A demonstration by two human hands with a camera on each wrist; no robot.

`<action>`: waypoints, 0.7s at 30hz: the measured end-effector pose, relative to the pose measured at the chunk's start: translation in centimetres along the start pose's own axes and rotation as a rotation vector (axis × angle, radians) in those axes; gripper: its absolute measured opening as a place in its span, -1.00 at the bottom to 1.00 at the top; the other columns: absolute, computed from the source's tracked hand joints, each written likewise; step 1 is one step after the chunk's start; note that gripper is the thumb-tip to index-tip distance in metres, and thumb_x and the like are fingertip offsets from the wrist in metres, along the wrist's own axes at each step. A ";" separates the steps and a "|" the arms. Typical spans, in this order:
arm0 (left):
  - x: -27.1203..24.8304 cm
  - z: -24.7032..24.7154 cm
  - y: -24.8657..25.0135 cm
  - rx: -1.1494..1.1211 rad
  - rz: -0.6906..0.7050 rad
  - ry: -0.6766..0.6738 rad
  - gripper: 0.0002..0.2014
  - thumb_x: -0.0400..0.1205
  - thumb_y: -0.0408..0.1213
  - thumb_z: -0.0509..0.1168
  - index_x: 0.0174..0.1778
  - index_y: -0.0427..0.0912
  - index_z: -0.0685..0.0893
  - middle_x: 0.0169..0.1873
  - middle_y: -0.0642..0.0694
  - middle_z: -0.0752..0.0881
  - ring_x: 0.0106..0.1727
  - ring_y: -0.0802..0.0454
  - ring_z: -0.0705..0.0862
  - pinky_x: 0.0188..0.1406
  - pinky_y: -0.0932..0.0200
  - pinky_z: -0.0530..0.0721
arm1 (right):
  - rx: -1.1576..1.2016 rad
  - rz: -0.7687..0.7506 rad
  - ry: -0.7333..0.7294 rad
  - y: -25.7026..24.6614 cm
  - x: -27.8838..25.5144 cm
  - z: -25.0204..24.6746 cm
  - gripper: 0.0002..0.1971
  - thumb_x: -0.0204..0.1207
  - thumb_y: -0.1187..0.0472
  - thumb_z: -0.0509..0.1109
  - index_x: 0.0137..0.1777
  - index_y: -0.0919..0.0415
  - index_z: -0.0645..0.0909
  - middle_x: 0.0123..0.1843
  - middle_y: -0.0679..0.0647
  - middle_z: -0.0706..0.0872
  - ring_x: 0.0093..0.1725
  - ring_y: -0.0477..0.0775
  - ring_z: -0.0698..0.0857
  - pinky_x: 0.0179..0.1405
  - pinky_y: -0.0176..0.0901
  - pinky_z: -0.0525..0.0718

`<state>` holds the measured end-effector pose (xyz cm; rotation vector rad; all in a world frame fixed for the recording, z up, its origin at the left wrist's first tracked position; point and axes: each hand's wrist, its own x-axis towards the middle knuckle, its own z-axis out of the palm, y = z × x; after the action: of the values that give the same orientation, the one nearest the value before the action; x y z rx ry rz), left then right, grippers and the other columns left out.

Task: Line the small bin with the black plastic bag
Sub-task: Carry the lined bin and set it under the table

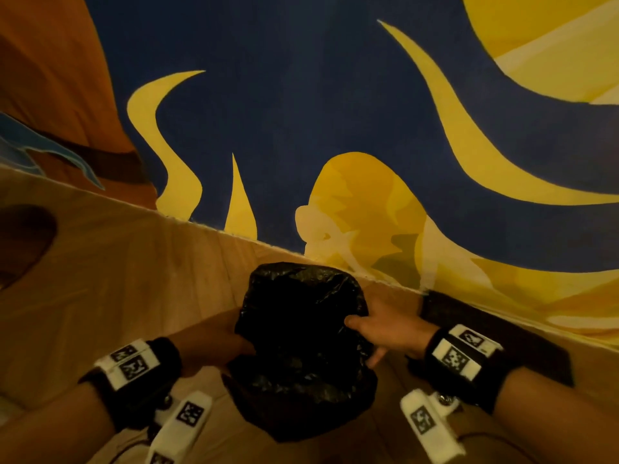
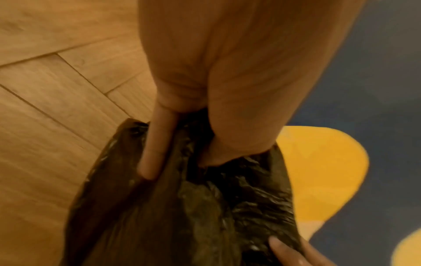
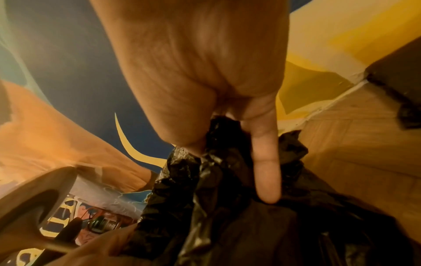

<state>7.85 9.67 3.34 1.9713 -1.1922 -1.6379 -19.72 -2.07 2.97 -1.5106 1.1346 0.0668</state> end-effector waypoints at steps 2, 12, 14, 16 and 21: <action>0.4 -0.1 -0.3 0.019 -0.024 -0.009 -0.54 0.64 -0.42 0.43 0.39 0.12 0.65 0.20 0.00 0.85 0.15 -0.02 0.86 0.17 -0.18 0.84 | 0.018 -0.010 -0.017 0.1 0.6 -0.2 -0.52 0.76 0.22 0.26 0.65 -0.02 0.35 0.48 0.15 0.65 0.25 0.32 0.78 -0.06 0.32 0.89; -5.9 -4.1 5.0 -0.067 -0.100 0.072 -0.49 0.62 -0.41 0.43 0.48 0.05 0.61 0.35 -0.09 0.76 0.34 -0.14 0.75 0.37 -0.24 0.72 | -0.079 -0.019 0.093 -6.6 -2.8 -1.5 -0.68 0.59 0.22 0.29 0.31 0.00 0.64 0.07 0.17 0.85 -0.04 0.24 0.87 -0.08 0.33 0.88; -9.1 -5.4 7.2 -0.061 -0.113 0.167 -0.27 0.59 -0.18 0.53 0.67 0.07 0.38 0.51 -0.04 0.60 0.51 -0.14 0.60 0.48 -0.17 0.63 | -0.096 -0.021 0.094 -9.7 -4.8 -2.1 -0.73 0.61 0.29 0.27 0.23 0.08 0.68 0.01 0.24 0.84 -0.05 0.27 0.85 -0.06 0.37 0.87; -12.8 -7.1 9.1 -0.043 -0.135 0.316 0.07 0.44 0.11 0.60 0.77 0.12 0.08 0.61 -0.05 0.44 0.62 -0.16 0.46 0.47 -0.14 0.62 | -0.114 -0.041 0.105 -13.3 -6.8 -2.7 -0.77 0.61 0.32 0.27 0.17 0.17 0.69 -0.01 0.28 0.81 -0.03 0.33 0.81 -0.01 0.41 0.84; -23.9 -10.6 12.1 -0.320 -0.264 0.595 -0.36 0.33 0.20 0.62 0.24 0.16 0.52 0.23 -0.15 0.71 0.10 -0.20 0.81 0.02 -0.28 0.86 | -0.106 -0.011 0.081 -23.1 -11.8 -3.5 -0.76 0.65 0.33 0.28 0.15 0.04 0.70 -0.07 0.08 0.81 -0.08 0.17 0.80 -0.31 -0.02 0.82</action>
<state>12.84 17.59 30.60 2.2277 -0.4384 -1.1139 -12.43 -1.47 28.12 -1.6254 1.2030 0.0594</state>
